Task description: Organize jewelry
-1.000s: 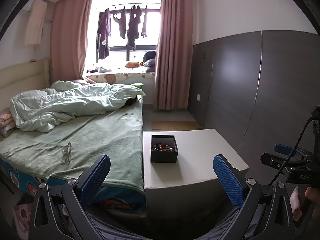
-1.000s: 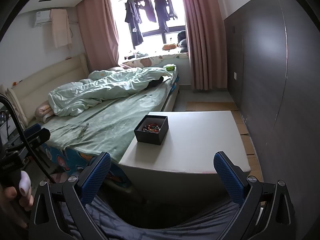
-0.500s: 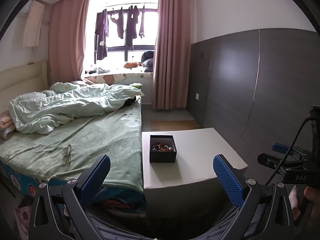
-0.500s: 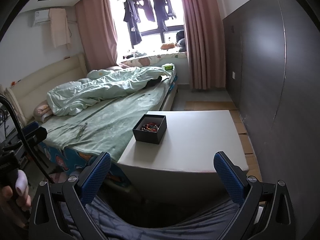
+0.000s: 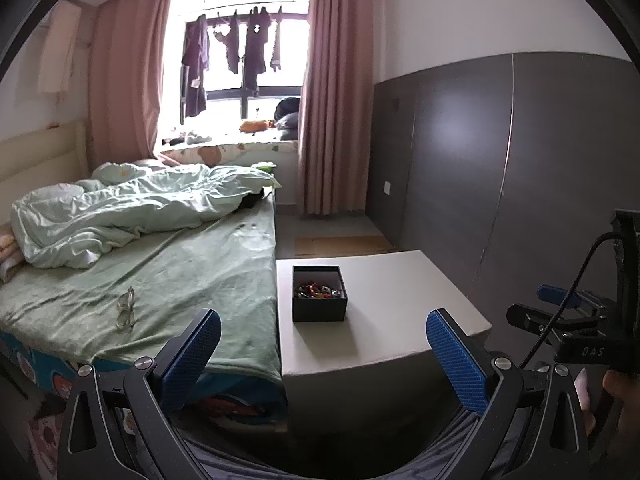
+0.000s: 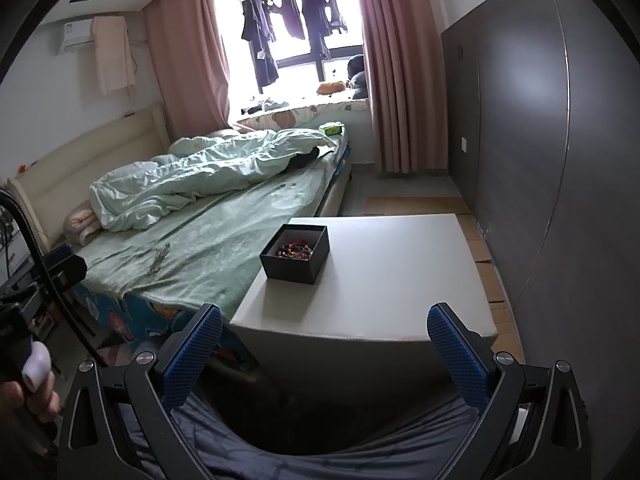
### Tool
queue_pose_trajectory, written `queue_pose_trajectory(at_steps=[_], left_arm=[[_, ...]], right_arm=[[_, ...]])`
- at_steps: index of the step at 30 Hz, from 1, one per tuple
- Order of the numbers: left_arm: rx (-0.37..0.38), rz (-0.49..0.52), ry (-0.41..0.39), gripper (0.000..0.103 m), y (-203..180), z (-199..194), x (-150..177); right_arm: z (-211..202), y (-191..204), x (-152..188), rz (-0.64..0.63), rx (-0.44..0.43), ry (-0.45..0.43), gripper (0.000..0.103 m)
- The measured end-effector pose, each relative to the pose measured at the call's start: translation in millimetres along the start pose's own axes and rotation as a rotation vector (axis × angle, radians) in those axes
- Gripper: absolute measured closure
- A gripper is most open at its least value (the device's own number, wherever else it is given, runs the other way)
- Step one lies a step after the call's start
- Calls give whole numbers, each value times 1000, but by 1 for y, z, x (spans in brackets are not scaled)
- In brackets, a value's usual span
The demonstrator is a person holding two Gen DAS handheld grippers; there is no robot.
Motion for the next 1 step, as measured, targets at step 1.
queue_pose_trajectory(at_steps=[1], left_arm=[[4,-2,0,0,0,1,1]], right_arm=[[1,0,1,1,-1,1,0]])
Point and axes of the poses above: each gripper's, at about its wrist camera, not at the fingertips, and z roughly the way its jaws point, y to its left, x to its underside, the point moved 1 cm from there along z, roughly the way its jaws point, and after that the axes turned 2 degrees about y, right-handed, at the moved point
